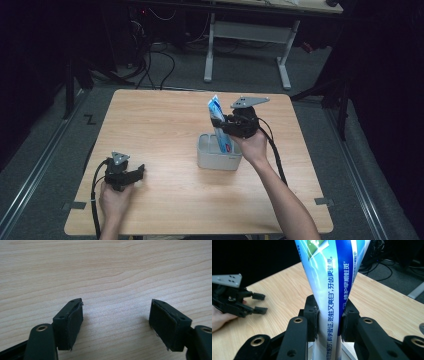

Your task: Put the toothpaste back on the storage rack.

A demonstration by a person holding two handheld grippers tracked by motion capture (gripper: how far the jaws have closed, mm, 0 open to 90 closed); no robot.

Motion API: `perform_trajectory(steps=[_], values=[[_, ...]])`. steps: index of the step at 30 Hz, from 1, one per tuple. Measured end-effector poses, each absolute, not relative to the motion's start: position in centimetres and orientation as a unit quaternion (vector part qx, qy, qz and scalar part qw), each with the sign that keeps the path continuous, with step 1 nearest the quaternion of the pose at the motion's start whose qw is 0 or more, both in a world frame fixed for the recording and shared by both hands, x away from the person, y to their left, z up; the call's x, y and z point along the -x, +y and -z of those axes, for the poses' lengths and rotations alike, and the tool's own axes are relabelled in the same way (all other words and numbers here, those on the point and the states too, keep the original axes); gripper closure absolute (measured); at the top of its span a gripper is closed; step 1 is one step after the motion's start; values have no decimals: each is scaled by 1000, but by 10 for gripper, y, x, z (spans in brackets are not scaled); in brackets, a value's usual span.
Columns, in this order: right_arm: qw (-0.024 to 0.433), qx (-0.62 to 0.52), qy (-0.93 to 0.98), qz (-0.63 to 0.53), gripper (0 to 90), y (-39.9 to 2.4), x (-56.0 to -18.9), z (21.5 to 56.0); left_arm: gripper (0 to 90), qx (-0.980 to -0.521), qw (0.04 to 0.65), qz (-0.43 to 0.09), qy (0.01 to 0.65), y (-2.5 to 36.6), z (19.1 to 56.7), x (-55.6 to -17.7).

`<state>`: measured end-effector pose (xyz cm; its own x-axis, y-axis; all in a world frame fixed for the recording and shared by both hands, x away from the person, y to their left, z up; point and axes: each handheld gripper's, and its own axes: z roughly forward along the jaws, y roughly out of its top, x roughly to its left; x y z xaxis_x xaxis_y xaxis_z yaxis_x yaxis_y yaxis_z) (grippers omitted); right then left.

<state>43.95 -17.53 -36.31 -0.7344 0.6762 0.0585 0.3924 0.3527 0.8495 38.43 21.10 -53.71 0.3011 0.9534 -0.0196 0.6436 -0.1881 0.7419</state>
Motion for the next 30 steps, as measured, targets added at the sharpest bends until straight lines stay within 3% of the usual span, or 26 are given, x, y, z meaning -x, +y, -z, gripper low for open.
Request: perform_trajectory(steps=[30], values=[[138, -331, 827, -434, 712, -171, -438, 383, 276, -735, 332, -233, 543, 211, 537, -384]])
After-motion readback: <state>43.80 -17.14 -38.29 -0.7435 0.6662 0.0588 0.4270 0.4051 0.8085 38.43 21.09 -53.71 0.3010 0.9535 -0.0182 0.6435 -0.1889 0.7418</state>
